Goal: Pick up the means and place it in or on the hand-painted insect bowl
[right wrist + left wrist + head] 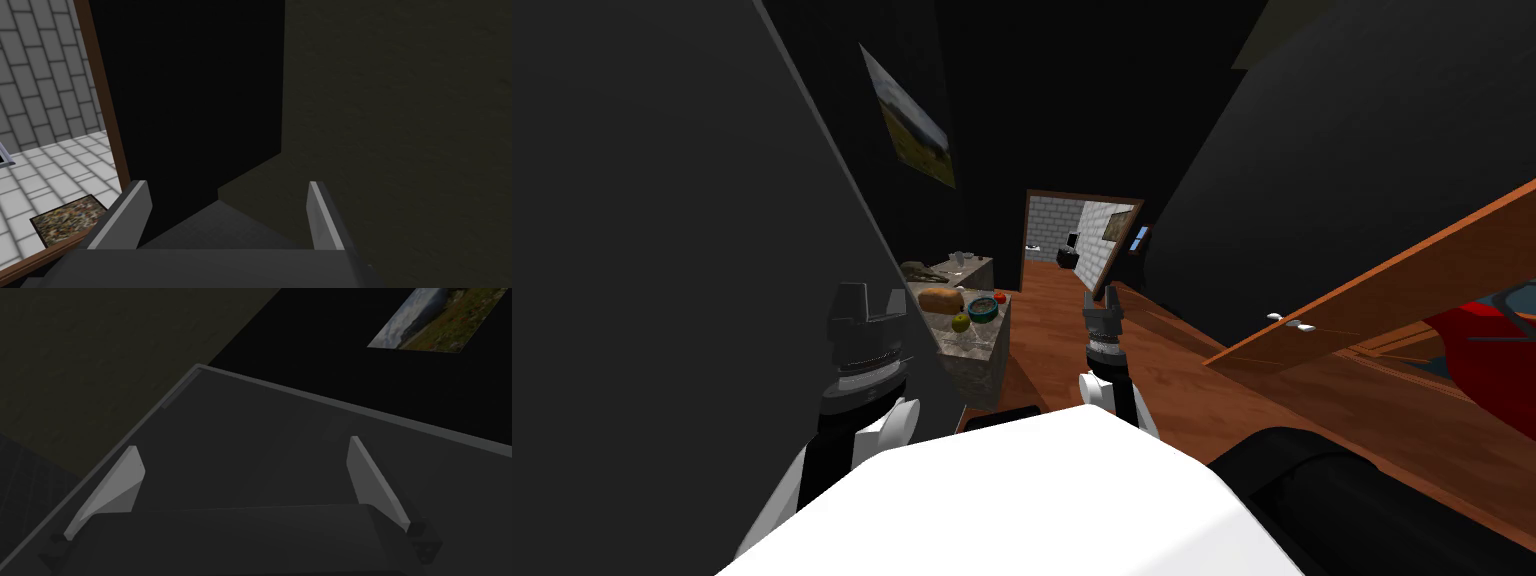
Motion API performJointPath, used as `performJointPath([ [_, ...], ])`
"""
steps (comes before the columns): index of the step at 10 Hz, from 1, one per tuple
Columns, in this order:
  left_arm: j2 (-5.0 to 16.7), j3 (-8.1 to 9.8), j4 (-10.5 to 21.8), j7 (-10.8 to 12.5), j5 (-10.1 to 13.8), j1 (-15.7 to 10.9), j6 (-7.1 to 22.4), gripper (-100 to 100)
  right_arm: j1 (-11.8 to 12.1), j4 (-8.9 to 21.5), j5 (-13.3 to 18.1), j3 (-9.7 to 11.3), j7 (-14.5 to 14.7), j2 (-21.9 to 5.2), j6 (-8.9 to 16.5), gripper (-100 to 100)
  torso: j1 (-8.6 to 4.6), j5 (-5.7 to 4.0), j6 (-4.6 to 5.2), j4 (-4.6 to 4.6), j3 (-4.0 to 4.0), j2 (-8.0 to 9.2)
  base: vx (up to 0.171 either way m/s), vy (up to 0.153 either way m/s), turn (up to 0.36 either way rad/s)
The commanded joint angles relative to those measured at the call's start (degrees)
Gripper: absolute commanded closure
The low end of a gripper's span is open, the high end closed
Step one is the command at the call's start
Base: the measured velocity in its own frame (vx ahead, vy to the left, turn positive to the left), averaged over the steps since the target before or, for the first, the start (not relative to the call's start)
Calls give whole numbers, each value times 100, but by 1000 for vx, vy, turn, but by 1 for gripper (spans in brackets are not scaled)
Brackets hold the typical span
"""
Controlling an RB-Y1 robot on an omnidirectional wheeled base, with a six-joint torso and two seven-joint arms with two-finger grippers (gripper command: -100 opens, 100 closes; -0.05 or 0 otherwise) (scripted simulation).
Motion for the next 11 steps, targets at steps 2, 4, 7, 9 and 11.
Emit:
performJointPath([
  [2, 380, 70, -35, -49, 30, -9, 185, -100, 0, 0, 0, 0, 0, 0, 0, 0, 1, 0, 0, 1, 3, 6, -35, -1, 26],
  [4, 677, 160, -66, -119, 79, -15, 458, -100, -1, 0, 0, 0, 0, 0, 0, 0, -1, 0, 0, 5, 13, 22, -73, -10, 36],
  [7, 1039, 346, -102, -273, 184, -14, 992, -100, -1, 0, 0, 0, 0, 0, 0, 0, -10, -2, 0, 8, 21, 37, -98, -30, 55],
  [9, 1137, 423, -111, -337, 224, -11, 1250, -100, -1, 0, 0, 0, 0, 0, 0, 0, -8, -2, 1, 8, 19, 31, -61, -17, 30],
  [11, 1222, 506, -119, -406, 265, -8, 1539, -100, -1, 0, 0, 0, 0, 0, 0, 0, -5, -1, 1, 4, 10, 17, -42, -18, 34],
])
